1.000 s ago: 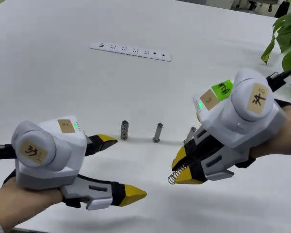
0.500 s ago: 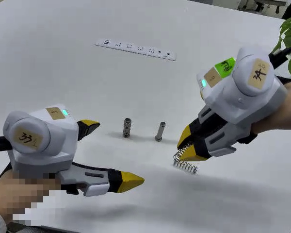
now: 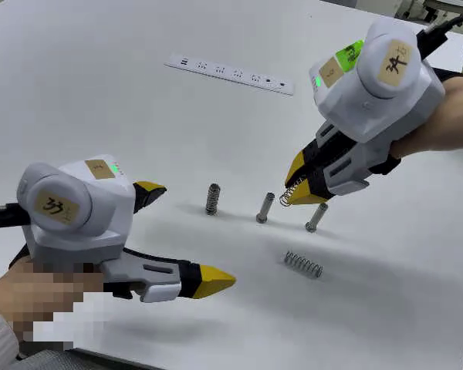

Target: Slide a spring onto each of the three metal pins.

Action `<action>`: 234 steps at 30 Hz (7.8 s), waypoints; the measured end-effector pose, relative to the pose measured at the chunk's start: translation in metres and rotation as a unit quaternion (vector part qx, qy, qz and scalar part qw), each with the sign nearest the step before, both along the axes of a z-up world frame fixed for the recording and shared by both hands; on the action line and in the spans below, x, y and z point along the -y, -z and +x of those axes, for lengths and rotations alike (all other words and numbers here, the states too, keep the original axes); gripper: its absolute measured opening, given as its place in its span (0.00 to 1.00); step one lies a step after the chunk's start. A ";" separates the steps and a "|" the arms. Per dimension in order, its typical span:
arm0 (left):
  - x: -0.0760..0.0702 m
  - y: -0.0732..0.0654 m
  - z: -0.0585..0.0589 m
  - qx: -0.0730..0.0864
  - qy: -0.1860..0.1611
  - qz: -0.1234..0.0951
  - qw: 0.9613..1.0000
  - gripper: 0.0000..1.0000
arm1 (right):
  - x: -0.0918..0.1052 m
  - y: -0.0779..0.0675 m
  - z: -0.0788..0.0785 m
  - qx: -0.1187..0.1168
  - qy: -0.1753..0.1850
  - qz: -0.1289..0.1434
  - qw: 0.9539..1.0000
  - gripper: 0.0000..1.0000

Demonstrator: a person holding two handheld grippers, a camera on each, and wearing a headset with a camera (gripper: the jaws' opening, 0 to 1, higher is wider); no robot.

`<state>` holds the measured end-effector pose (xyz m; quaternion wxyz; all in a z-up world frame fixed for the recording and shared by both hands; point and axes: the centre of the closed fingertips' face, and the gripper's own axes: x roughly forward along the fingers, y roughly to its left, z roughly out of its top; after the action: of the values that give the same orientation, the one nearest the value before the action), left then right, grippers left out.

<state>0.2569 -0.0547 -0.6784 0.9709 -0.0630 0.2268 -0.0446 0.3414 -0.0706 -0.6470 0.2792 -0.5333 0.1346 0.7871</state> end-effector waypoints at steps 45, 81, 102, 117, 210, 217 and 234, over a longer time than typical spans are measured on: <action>0.006 0.002 0.001 -0.003 0.019 -0.008 1.000 1.00 | -0.021 0.040 0.011 0.072 -0.059 -0.066 0.993 0.12; 0.010 0.011 -0.001 -0.018 0.036 -0.009 0.999 1.00 | -0.021 0.089 0.010 0.095 -0.065 -0.088 0.989 0.13; 0.014 0.015 -0.001 -0.025 0.044 -0.011 0.999 1.00 | -0.022 0.095 0.008 0.087 -0.058 -0.080 0.991 0.13; 0.011 0.014 -0.002 -0.025 0.038 -0.010 0.999 1.00 | -0.019 0.085 0.004 0.037 -0.052 -0.060 0.996 0.46; 0.048 0.005 0.022 -0.072 0.182 0.034 0.980 0.94 | 0.140 0.045 0.037 -0.137 0.293 0.136 0.937 0.98; 0.059 0.008 0.046 -0.073 0.224 0.071 0.969 0.86 | 0.148 0.047 0.034 -0.125 0.290 0.138 0.939 0.98; 0.095 0.037 0.083 -0.117 0.291 0.068 0.947 0.54 | 0.163 0.046 0.019 -0.144 0.315 0.146 0.927 0.97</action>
<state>0.3402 -0.1493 -0.7149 0.8845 0.0669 0.3497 -0.3016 0.3600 -0.2332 -0.6933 0.5654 -0.2977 0.2179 0.7377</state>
